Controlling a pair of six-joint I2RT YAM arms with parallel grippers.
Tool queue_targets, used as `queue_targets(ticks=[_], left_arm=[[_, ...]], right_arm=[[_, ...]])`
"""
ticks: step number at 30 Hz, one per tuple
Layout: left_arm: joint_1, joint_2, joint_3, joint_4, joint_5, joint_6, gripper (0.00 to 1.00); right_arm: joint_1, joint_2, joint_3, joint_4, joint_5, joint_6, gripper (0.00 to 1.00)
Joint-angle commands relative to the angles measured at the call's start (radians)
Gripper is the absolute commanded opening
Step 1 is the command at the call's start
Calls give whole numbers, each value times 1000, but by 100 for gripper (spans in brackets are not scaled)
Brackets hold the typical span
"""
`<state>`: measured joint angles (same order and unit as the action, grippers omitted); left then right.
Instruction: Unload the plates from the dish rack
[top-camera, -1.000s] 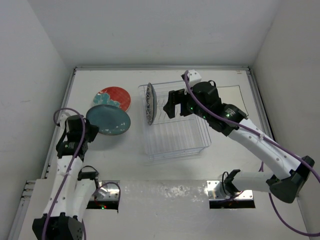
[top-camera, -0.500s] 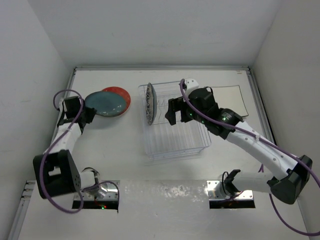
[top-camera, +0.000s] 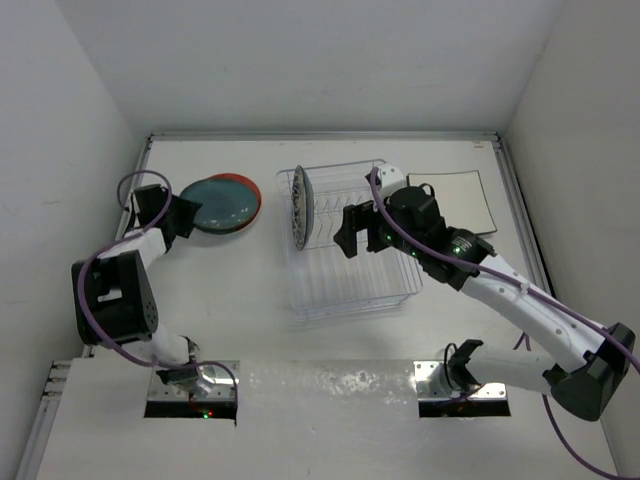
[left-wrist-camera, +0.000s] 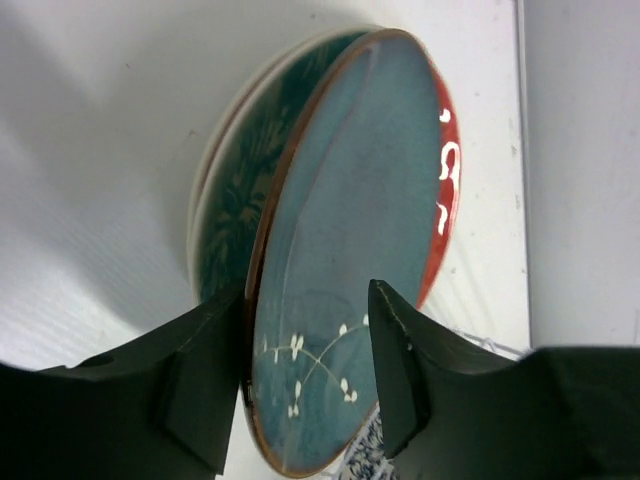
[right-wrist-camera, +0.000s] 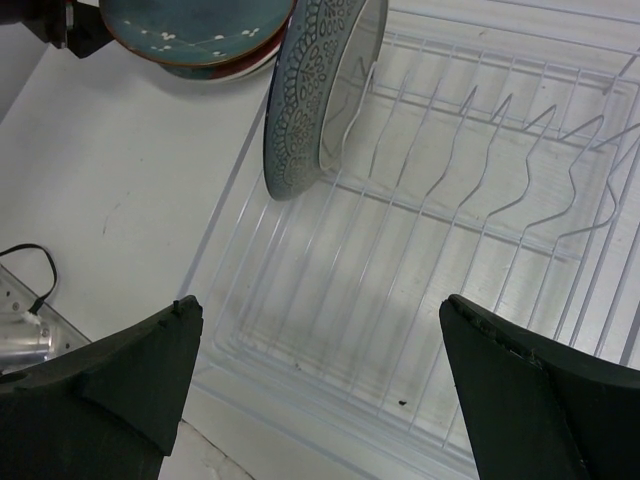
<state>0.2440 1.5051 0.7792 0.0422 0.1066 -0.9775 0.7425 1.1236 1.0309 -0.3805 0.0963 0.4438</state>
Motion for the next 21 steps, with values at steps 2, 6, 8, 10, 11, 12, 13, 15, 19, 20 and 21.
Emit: queue_targets(ticks=[2,6,8,10,11,12,13,15,19,20,21], left_arm=[[-2,64,94,40,22,11,52],[-14,136,190,-82,2,46,65],[-28,156,225,-120,-4,57,85],[-44,173,259,-165,-11,80,100],[-49,187,281,-197,-19,85,100],[-52,190,287,-209,-22,88,100],[-55,193,292,-222,-25,91,100],[-68,201,307,-245,-31,105,100],[-86,219,368,-365,-102,132,100],[-87,240,406,-440,-146,135,100],[-87,251,423,-470,-160,144,100]], right_arm=[[-2,-8,-11,51,-12,-7,99],[0,5,-15,60,-12,-1,99],[0,13,-18,68,-20,4,99],[0,19,-19,71,-24,7,99],[-2,24,-20,71,-26,7,99],[-2,25,-20,72,-26,9,99],[0,25,-22,72,-27,10,99],[0,28,-23,74,-27,13,99],[-2,38,-22,71,-36,16,99],[-2,41,-20,69,-35,19,99],[-2,44,-19,63,-35,18,99]])
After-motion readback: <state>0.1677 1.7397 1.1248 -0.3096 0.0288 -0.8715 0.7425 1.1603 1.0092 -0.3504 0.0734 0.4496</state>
